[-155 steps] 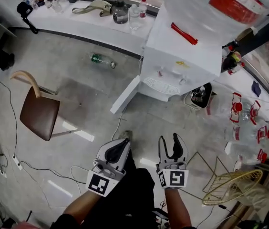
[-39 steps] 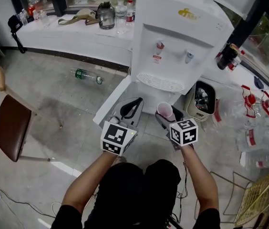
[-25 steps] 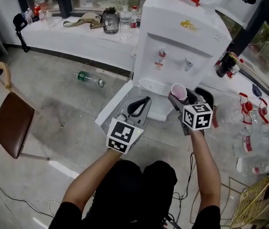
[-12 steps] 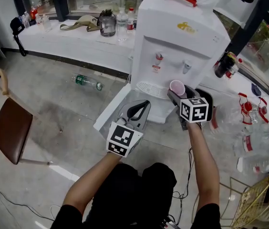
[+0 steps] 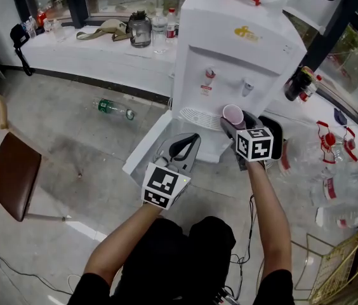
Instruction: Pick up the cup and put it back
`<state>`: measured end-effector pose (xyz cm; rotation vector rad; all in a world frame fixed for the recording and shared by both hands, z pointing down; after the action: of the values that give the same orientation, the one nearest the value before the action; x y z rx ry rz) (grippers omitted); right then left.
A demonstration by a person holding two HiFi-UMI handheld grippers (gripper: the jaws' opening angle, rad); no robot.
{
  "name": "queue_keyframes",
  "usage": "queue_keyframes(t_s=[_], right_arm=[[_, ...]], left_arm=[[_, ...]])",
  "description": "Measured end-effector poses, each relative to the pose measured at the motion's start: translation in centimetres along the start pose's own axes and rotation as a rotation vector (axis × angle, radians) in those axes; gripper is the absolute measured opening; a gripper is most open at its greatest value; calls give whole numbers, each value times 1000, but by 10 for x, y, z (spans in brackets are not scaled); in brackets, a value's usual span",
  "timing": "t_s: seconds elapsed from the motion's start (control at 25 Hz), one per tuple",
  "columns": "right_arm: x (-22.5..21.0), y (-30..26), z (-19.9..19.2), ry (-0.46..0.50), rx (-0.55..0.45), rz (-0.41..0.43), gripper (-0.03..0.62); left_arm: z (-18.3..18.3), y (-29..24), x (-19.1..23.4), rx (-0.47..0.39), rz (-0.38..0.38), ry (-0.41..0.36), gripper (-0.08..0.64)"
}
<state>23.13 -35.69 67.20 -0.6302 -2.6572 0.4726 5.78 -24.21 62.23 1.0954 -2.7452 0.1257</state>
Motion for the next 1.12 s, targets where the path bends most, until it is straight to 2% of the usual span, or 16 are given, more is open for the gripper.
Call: queue_keyframes(t_s=[0.36,0.56,0.68,0.8,0.88,1.12], right_arm=[[3,1,4,5,-24,-6,353],[6,23,18,54,-100,-48,356],[5,46,25,5,-168,-74,346],[-4,72,21,-74,-191,-154,203],[-7,80,20,-137,-158,-170,127],[17,111,38,-291,13,-106,17]], left_arm=[[0,1,4,-2,-11,4,6],[5,-7,14,-3,-18,9,6],[9,-17,20,-5,-24,10,6],[20,-25,22,2,-27,36,6],[33,-25,22,21,-20,69,6],[97,-3,-3,101,45,112,6]])
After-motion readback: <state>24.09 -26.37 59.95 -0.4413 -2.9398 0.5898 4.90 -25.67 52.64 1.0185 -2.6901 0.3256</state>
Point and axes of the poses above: the fingertips, and each gripper's own axes: y backward along the fingers, x to its left, z out of its top, the point moved 4 cm from there along y, backward along the fingers, and after that the axes turned 13 degrees about y, right-handed, at the moved point
